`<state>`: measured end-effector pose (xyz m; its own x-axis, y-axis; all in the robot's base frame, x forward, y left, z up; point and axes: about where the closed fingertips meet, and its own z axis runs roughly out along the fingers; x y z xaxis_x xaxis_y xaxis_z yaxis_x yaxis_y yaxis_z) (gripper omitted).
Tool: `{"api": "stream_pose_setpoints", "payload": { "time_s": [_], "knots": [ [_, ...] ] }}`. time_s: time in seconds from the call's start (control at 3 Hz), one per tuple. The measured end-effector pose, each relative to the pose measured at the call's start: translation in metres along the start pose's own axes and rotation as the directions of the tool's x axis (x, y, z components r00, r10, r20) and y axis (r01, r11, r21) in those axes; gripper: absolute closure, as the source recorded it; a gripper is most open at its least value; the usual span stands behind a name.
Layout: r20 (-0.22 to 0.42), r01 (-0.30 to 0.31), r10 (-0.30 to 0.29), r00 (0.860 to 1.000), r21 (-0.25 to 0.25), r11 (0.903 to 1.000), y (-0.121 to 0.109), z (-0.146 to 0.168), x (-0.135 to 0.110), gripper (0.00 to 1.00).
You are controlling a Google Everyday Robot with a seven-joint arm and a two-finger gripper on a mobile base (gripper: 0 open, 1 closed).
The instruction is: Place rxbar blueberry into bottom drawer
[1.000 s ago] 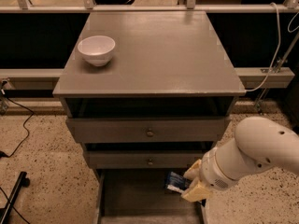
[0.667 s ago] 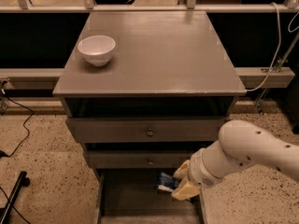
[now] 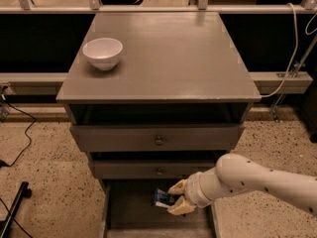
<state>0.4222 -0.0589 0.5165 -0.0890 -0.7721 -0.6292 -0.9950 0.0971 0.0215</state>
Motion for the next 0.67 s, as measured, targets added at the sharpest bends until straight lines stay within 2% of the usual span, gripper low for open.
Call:
{"api": "stream_pose_setpoints", "payload": {
  "time_s": [0.67],
  "knots": [
    [0.087,-0.041,0.043,0.995,-0.023,0.9989,-0.021,0.08,0.067,1.0]
  ]
}}
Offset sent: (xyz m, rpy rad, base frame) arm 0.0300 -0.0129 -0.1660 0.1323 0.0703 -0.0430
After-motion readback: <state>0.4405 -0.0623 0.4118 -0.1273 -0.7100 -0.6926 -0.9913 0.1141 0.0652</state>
